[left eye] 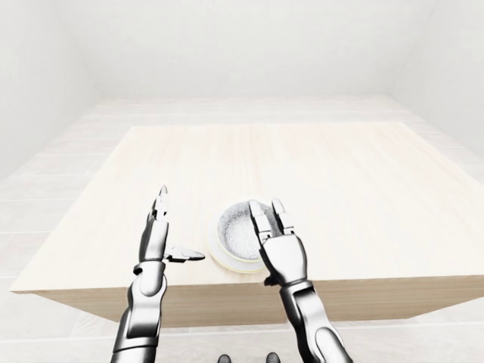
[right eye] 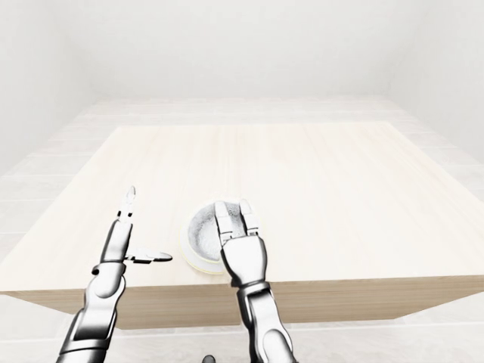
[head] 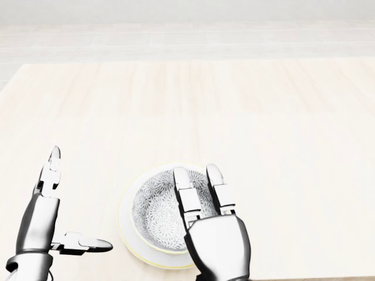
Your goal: Put the bowl on the plate.
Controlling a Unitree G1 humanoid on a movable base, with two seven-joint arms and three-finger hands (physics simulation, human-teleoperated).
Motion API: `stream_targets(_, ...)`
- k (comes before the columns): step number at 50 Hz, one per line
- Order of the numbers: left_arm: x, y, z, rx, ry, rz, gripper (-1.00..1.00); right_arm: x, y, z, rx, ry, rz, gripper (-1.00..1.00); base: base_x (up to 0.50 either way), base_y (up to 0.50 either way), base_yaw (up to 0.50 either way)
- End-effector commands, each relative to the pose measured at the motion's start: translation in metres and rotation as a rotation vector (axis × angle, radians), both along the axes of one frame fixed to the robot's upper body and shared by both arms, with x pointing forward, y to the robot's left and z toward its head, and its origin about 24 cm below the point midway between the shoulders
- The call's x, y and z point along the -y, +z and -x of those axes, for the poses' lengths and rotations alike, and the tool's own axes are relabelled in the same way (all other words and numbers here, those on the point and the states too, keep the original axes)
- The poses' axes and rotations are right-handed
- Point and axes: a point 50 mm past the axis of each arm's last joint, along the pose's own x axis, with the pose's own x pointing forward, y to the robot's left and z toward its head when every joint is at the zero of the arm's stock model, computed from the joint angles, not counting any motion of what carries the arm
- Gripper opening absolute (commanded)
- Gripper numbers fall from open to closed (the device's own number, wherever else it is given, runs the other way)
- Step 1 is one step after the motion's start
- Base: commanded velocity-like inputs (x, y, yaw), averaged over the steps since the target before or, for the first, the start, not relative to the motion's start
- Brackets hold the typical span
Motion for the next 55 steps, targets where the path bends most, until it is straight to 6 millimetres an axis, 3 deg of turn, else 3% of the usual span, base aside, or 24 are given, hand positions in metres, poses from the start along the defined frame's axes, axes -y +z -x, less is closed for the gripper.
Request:
stream_targets(1,0.0,-0.001,-0.001,-0.005,0.003,-0.001,1.0,0.002,0.006,-0.002,0.013,-0.007,-0.013,1.0,0.0,0.0,0.0)
stream_targets(12,0.001,0.001,-0.001,0.005,-0.003,0.0,1.0,0.011,0.028,-0.001,0.061,-0.026,-0.059,1.0,0.0,0.0,0.0)
stream_targets(16,0.001,0.005,-0.001,0.018,-0.009,0.004,1.0,0.018,0.045,0.0,0.085,-0.033,-0.118,1.0,0.0,0.0,0.0)
stream_targets(22,0.002,0.007,0.001,0.024,-0.014,0.007,1.0,0.025,0.071,0.01,0.139,-0.02,-0.206,1.0,0.0,0.0,0.0)
stream_targets(32,0.002,0.008,0.001,0.027,-0.017,0.007,1.0,0.034,0.092,0.02,0.2,-0.017,-0.292,1.0,0.0,0.0,0.0)
stream_targets(41,0.0,0.011,0.002,0.034,-0.022,0.029,1.0,0.047,0.124,0.041,0.224,0.073,-0.506,1.0,0.0,0.0,0.0)
stream_targets(55,0.002,0.016,0.005,0.055,-0.038,0.038,1.0,0.071,0.117,0.037,0.202,0.036,-0.652,1.0,0.0,0.0,0.0)
